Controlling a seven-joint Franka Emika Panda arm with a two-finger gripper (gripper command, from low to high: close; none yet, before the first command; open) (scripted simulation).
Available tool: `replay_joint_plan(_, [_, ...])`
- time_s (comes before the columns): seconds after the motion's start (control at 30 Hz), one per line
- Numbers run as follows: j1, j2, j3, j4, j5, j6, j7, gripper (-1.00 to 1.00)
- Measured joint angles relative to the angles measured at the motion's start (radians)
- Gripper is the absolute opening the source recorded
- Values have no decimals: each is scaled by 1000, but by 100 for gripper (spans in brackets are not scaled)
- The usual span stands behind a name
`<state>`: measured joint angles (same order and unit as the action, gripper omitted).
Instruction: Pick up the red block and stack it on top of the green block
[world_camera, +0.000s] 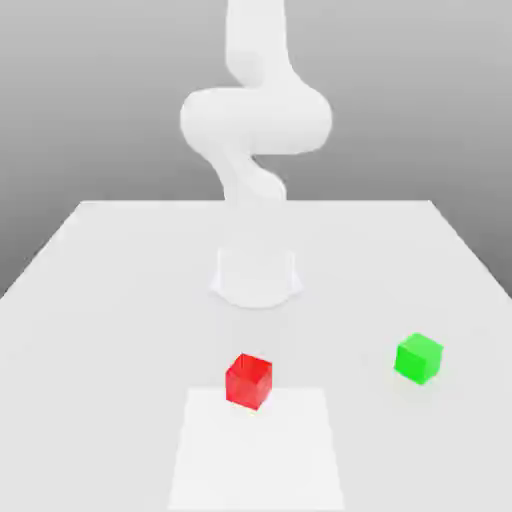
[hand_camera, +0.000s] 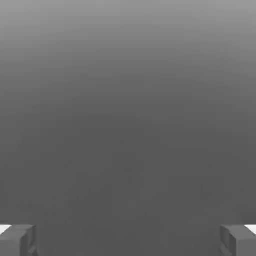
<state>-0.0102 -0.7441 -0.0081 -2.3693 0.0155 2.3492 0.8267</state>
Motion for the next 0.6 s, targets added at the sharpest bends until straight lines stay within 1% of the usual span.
replay_joint_plan(0.2, [-28, 165, 5, -196, 37, 141, 83, 0])
replay_joint_plan(0.43, [-59, 368, 46, -440, 51, 314, 214, 0])
replay_joint_plan(0.53, [-77, 484, 74, -555, 42, 410, 294, 0])
replay_joint_plan(0.6, [-85, 600, 84, -596, 35, 499, 334, 0])
